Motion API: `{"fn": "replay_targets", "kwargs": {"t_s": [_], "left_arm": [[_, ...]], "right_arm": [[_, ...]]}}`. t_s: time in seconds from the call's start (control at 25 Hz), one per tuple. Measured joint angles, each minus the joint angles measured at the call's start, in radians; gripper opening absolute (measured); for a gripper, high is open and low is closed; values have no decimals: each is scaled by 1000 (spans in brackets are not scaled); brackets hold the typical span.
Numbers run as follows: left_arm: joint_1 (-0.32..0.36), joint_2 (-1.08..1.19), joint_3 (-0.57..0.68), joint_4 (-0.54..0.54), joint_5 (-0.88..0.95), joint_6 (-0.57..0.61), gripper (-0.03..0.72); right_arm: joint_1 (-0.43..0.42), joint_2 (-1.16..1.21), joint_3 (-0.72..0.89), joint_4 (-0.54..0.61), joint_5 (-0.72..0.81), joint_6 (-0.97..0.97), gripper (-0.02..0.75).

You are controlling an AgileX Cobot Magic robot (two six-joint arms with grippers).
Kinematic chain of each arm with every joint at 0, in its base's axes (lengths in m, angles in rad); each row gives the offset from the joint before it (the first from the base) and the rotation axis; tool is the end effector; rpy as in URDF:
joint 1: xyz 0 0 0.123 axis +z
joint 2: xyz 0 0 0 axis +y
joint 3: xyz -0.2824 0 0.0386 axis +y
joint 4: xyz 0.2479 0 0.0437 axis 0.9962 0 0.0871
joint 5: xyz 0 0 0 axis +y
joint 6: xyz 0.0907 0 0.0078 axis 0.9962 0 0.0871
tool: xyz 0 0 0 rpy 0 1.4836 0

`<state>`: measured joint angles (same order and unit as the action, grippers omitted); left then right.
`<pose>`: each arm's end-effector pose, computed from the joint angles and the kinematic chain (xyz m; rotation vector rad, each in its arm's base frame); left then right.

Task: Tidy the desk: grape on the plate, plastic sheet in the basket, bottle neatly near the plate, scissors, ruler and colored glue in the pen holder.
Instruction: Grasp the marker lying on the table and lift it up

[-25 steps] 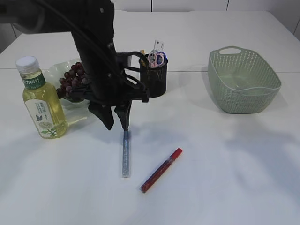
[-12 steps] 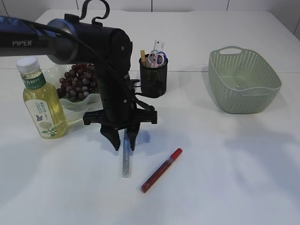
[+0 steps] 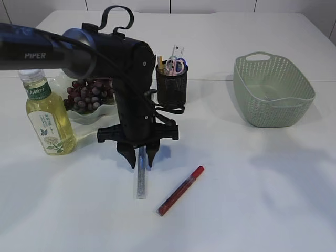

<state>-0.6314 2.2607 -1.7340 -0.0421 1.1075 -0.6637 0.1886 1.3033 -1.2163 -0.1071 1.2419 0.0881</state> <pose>0.3595 -0.2671 0.1385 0.0795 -3.1359 0.0699 0.2401 0.0364 0.3419 -0.1655 2.7952 -0.0845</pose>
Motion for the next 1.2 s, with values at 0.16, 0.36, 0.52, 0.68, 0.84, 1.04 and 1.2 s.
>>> {"fn": "replay_targets", "kwargs": {"t_s": [0.16, 0.36, 0.52, 0.68, 0.84, 1.04, 1.2], "left_arm": [[0, 28, 0, 0, 0, -7, 277], [0, 50, 0, 0, -6, -9, 278], [0, 60, 0, 0, -8, -9, 278], [0, 62, 0, 0, -12, -9, 277], [0, 68, -3, 0, -12, -2, 277], [0, 68, -4, 0, -12, 8, 192], [0, 68, -7, 8, -7, 20, 69]], "right_arm": [[0, 0, 0, 1, 0, 0, 260], [0, 0, 0, 1, 0, 0, 260], [0, 0, 0, 1, 0, 0, 260], [0, 0, 0, 1, 0, 0, 260], [0, 0, 0, 1, 0, 0, 260], [0, 0, 0, 1, 0, 0, 260], [0, 0, 0, 1, 0, 0, 260]]}}
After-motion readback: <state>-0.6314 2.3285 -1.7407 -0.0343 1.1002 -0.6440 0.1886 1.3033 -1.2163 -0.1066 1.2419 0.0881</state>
